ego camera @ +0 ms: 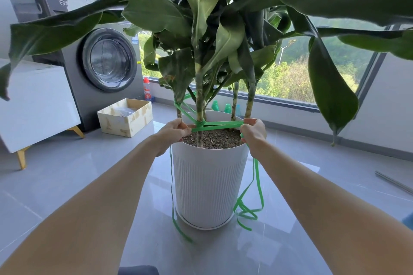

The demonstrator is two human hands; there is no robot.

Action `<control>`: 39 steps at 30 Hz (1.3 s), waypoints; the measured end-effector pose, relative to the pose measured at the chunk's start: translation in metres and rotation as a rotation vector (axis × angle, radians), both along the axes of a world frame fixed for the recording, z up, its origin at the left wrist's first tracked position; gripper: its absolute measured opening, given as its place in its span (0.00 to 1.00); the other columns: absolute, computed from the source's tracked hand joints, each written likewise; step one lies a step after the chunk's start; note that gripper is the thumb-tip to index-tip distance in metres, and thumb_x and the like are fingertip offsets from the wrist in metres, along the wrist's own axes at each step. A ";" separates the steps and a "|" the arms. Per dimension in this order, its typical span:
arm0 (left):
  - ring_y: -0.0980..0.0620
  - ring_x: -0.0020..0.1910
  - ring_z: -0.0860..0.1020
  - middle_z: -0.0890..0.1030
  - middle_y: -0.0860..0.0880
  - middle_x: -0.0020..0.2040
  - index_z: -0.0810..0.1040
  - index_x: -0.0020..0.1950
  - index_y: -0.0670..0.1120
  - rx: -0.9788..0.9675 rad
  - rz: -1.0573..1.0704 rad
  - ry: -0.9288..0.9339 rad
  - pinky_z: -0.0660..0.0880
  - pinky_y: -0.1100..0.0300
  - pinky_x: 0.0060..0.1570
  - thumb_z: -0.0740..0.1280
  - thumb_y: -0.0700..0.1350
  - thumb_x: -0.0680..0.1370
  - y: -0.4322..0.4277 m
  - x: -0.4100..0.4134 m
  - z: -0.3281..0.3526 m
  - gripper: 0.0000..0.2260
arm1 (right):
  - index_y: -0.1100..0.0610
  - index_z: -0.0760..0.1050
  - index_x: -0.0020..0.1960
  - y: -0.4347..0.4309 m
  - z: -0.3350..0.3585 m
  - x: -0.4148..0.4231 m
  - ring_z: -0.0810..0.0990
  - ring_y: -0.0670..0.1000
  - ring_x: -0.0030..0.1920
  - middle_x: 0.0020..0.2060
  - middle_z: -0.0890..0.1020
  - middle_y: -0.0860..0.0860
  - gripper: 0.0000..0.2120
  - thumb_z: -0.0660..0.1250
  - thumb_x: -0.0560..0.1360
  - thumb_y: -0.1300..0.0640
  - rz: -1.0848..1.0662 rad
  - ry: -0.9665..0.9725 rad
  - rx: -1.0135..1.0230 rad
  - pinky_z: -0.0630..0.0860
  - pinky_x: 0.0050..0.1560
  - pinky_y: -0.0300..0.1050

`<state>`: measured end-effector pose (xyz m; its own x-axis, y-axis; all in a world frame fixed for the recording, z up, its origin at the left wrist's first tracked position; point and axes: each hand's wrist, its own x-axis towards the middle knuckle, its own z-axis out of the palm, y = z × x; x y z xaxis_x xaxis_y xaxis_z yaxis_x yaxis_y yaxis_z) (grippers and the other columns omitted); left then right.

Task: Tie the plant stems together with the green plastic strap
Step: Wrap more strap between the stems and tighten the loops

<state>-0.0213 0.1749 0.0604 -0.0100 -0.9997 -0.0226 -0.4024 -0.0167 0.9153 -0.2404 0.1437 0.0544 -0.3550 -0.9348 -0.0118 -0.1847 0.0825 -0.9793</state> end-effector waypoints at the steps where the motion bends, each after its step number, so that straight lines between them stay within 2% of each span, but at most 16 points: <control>1: 0.47 0.52 0.71 0.76 0.39 0.55 0.69 0.42 0.45 -0.009 0.009 -0.014 0.69 0.56 0.52 0.63 0.41 0.80 -0.001 0.000 0.000 0.07 | 0.57 0.71 0.61 0.000 0.000 0.000 0.74 0.51 0.41 0.45 0.73 0.51 0.17 0.60 0.74 0.67 0.001 -0.002 -0.002 0.77 0.50 0.49; 8: 0.46 0.52 0.72 0.78 0.43 0.49 0.69 0.41 0.45 -0.055 0.077 -0.060 0.69 0.50 0.59 0.62 0.40 0.80 -0.005 -0.002 -0.002 0.07 | 0.57 0.71 0.61 -0.004 -0.004 -0.001 0.72 0.47 0.38 0.44 0.73 0.50 0.16 0.60 0.74 0.66 -0.010 0.012 -0.006 0.78 0.55 0.54; 11: 0.42 0.56 0.74 0.78 0.41 0.51 0.69 0.40 0.46 -0.057 0.094 -0.057 0.69 0.49 0.59 0.62 0.40 0.79 -0.008 -0.002 -0.003 0.08 | 0.57 0.71 0.59 -0.005 -0.005 -0.001 0.72 0.47 0.39 0.47 0.75 0.52 0.15 0.60 0.74 0.66 -0.009 0.009 -0.021 0.79 0.54 0.53; 13: 0.42 0.59 0.74 0.78 0.43 0.48 0.69 0.40 0.46 -0.062 0.105 -0.046 0.69 0.50 0.59 0.62 0.40 0.79 -0.010 -0.002 -0.005 0.09 | 0.55 0.71 0.57 -0.004 -0.005 0.000 0.75 0.50 0.42 0.52 0.76 0.53 0.14 0.61 0.73 0.66 -0.003 0.024 -0.035 0.78 0.51 0.50; 17: 0.44 0.52 0.75 0.77 0.47 0.42 0.68 0.40 0.45 -0.090 0.154 -0.038 0.69 0.54 0.52 0.61 0.39 0.80 -0.015 -0.008 -0.006 0.09 | 0.53 0.70 0.55 -0.002 -0.006 0.002 0.78 0.57 0.52 0.55 0.76 0.55 0.14 0.61 0.72 0.66 0.006 0.074 -0.047 0.77 0.47 0.47; 21: 0.46 0.46 0.72 0.74 0.43 0.45 0.69 0.42 0.44 -0.120 0.249 -0.035 0.69 0.54 0.47 0.61 0.38 0.80 -0.021 -0.021 -0.011 0.07 | 0.53 0.70 0.56 -0.003 -0.007 0.001 0.79 0.58 0.53 0.55 0.76 0.55 0.15 0.61 0.72 0.66 0.016 0.093 -0.049 0.76 0.47 0.47; 26: 0.47 0.45 0.70 0.73 0.44 0.43 0.70 0.48 0.41 -0.117 0.259 0.010 0.70 0.53 0.47 0.62 0.37 0.80 -0.025 -0.026 -0.014 0.02 | 0.53 0.71 0.54 -0.005 -0.008 -0.002 0.79 0.58 0.52 0.55 0.76 0.54 0.15 0.60 0.71 0.67 0.018 0.102 -0.061 0.79 0.52 0.52; 28: 0.47 0.44 0.70 0.72 0.47 0.39 0.69 0.45 0.42 -0.136 0.259 -0.015 0.70 0.52 0.47 0.62 0.38 0.79 -0.026 -0.027 -0.014 0.04 | 0.53 0.71 0.54 -0.006 -0.008 -0.002 0.79 0.58 0.52 0.55 0.76 0.55 0.15 0.60 0.71 0.67 0.019 0.103 -0.064 0.79 0.52 0.53; 30: 0.45 0.44 0.71 0.72 0.50 0.37 0.68 0.40 0.46 -0.170 0.276 -0.086 0.70 0.48 0.52 0.63 0.36 0.78 -0.028 -0.028 -0.017 0.09 | 0.53 0.71 0.54 -0.005 -0.008 -0.003 0.78 0.57 0.50 0.55 0.77 0.56 0.15 0.60 0.71 0.67 0.021 0.099 -0.066 0.79 0.51 0.52; 32: 0.43 0.46 0.73 0.75 0.50 0.41 0.68 0.40 0.47 -0.185 0.319 -0.137 0.66 0.48 0.53 0.62 0.35 0.77 -0.028 -0.033 -0.020 0.10 | 0.53 0.71 0.55 -0.005 -0.007 -0.002 0.78 0.56 0.49 0.55 0.76 0.56 0.15 0.60 0.71 0.67 0.020 0.092 -0.068 0.79 0.50 0.52; 35: 0.46 0.52 0.73 0.78 0.49 0.49 0.72 0.46 0.47 -0.205 0.432 -0.178 0.57 0.54 0.48 0.63 0.37 0.78 -0.025 -0.040 -0.024 0.06 | 0.53 0.71 0.54 -0.004 -0.006 -0.002 0.78 0.56 0.52 0.55 0.76 0.55 0.15 0.60 0.71 0.67 0.017 0.086 -0.069 0.79 0.51 0.53; 37: 0.47 0.57 0.71 0.77 0.50 0.52 0.74 0.48 0.50 -0.196 0.512 -0.139 0.58 0.54 0.50 0.63 0.40 0.79 -0.021 -0.046 -0.026 0.05 | 0.53 0.71 0.55 -0.004 -0.005 -0.003 0.78 0.56 0.50 0.54 0.76 0.55 0.15 0.60 0.71 0.67 0.020 0.082 -0.065 0.79 0.51 0.53; 39: 0.46 0.59 0.67 0.74 0.50 0.53 0.74 0.47 0.52 -0.150 0.581 -0.044 0.62 0.52 0.56 0.63 0.43 0.79 -0.018 -0.054 -0.028 0.04 | 0.54 0.72 0.56 -0.004 -0.004 -0.005 0.77 0.53 0.45 0.53 0.77 0.54 0.16 0.59 0.72 0.67 0.021 0.067 -0.058 0.79 0.50 0.53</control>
